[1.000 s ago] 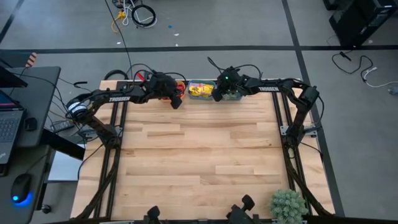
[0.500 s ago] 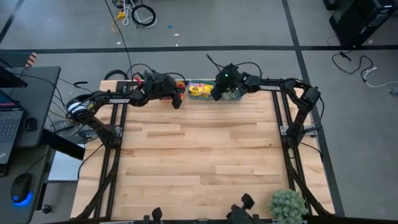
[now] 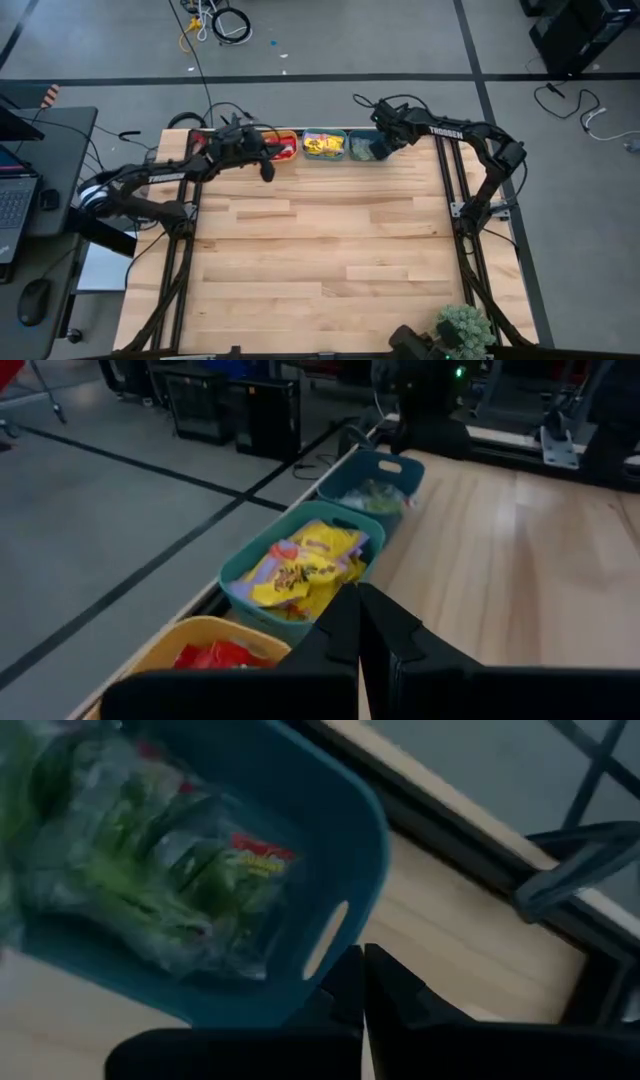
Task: Sort candy
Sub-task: Adjust the bins
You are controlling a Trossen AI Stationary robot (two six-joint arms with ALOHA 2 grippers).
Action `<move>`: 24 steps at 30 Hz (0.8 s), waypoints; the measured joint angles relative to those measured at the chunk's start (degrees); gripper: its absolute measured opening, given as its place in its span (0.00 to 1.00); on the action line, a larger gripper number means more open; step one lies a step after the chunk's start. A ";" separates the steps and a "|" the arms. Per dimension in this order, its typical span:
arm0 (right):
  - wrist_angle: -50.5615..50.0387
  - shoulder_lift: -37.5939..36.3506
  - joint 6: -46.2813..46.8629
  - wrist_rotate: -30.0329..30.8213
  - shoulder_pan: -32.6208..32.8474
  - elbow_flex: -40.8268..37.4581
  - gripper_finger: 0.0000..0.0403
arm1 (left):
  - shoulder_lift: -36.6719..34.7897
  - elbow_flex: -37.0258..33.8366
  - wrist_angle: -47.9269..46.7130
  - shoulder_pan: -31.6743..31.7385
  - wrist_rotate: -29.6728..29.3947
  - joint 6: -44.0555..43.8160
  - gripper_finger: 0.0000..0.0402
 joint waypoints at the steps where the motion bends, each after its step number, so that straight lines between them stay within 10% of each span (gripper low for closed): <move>1: 0.42 -0.02 0.00 -0.48 -0.33 -0.42 0.00 | -0.87 -0.66 0.32 0.00 0.00 0.00 0.00; 24: 2.95 -5.91 -2.63 -6.83 -0.60 -1.22 0.00 | -8.03 -6.92 1.60 -0.02 1.99 -0.22 0.00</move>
